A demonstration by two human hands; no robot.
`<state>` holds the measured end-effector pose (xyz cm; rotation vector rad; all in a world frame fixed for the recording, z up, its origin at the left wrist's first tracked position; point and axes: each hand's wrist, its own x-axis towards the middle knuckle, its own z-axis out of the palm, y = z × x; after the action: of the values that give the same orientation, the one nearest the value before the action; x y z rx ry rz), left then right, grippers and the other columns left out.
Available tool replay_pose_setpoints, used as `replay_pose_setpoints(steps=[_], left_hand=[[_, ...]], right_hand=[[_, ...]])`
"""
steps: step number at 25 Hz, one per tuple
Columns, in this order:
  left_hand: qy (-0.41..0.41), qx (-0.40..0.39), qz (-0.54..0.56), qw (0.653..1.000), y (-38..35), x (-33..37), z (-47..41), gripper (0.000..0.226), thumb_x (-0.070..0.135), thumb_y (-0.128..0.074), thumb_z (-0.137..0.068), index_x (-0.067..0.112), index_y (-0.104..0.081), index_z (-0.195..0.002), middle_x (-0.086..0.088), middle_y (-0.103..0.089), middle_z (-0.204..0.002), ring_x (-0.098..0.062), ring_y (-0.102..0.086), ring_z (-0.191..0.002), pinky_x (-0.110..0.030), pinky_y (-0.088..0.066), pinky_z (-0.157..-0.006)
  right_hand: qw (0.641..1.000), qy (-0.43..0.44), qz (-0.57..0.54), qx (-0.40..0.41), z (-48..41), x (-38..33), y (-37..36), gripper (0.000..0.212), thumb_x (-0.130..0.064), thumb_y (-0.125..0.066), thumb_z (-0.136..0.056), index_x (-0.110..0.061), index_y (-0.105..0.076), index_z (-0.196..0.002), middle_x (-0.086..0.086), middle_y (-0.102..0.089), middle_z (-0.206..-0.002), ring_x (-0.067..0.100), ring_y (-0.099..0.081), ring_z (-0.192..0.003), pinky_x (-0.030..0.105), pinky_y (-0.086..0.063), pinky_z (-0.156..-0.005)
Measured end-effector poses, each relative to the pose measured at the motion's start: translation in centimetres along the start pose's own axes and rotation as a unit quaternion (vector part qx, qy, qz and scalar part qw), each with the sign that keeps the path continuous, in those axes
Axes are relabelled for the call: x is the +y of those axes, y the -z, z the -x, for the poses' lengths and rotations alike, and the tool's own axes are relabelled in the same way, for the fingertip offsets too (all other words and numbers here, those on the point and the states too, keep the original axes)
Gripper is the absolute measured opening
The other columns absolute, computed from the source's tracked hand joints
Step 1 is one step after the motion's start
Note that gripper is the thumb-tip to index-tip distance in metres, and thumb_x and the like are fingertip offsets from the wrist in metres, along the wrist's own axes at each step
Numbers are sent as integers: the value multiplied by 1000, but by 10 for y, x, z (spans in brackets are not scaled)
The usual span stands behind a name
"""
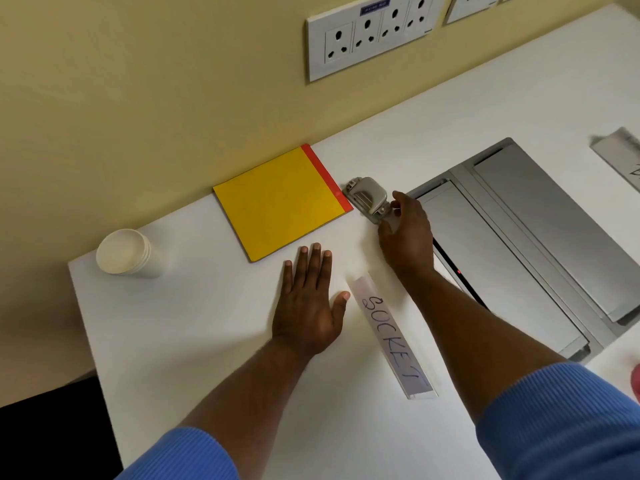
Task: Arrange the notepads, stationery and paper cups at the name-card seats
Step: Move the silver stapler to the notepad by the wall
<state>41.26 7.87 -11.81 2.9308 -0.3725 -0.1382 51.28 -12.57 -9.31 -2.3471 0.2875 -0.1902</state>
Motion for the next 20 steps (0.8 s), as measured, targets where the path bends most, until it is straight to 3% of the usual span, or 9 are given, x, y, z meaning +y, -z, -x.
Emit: replay_pose_setpoints(steps=[7, 11, 16, 20], left_hand=[[7, -6, 8, 1000, -2, -1, -2, 79, 62, -17, -103, 13, -9, -164, -9, -2, -172, -27, 5, -160, -52, -9, -128], [8, -1, 23, 1000, -5, -1, -2, 80, 64, -19, -102, 15, -9, -165, -7, -2, -173, -25, 5, -160, -49, -3, -129], [11, 3, 25, 1000, -6, -2, -3, 80, 65, -22, -102, 16, -9, -165, -6, -2, -173, -24, 6, -159, -48, -1, -129], [9, 4, 20, 1000, -6, -2, -3, 79, 63, -20, -102, 14, -11, -165, -8, -5, -172, -26, 3, -160, -50, -5, -129]], right_hand=[[1000, 12, 26, -6, -39, -25, -20, 54, -25, -68, -92, -20, -49, -143, 4, -66, -124, 23, -61, -115, 50, -46, -105], [997, 44, 53, -20, -69, -42, -38, 50, -16, -61, -93, -19, -49, -142, 1, -71, -121, 25, -64, -112, 44, -39, -106], [995, 58, 51, -62, -72, -48, -46, 60, -7, -56, -90, -19, -44, -147, 4, -67, -129, 26, -60, -118, 42, -32, -110], [994, 61, 43, -76, -52, -36, -33, 59, -21, -59, -92, -19, -43, -149, 6, -58, -141, 29, -52, -131, 47, -35, -116]])
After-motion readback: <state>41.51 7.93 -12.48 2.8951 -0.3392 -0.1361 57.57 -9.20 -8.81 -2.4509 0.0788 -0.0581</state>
